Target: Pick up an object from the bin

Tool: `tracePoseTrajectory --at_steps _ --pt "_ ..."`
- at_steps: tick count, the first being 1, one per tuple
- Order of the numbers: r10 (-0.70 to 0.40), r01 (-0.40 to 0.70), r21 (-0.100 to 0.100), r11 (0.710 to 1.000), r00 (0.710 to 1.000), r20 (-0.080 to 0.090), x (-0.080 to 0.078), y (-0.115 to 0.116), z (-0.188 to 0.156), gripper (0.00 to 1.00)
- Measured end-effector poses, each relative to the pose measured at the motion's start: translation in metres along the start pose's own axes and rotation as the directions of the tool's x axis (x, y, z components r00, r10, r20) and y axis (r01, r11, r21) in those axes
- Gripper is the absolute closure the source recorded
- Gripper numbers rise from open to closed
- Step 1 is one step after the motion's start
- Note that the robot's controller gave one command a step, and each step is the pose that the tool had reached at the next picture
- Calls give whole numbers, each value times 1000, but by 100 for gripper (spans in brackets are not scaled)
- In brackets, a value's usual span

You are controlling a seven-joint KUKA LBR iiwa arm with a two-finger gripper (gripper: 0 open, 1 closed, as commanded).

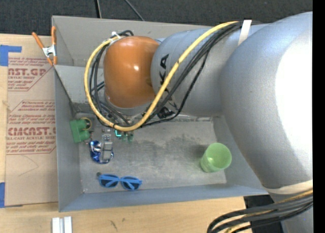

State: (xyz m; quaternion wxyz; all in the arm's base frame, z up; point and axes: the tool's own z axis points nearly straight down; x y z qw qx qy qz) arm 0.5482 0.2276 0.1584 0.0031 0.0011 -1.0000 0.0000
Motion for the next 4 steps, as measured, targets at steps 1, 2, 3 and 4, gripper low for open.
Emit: tracePoseTrajectory --at_steps 1,2,3,4 --pt "232 -232 -1 973 973 3 38 -25 82 0" --pt "231 -231 -4 973 973 5 37 -24 80 100" --pt "229 -229 -8 973 973 14 27 -17 -40 100" --pt "259 -258 -7 966 966 12 16 -14 -95 100"
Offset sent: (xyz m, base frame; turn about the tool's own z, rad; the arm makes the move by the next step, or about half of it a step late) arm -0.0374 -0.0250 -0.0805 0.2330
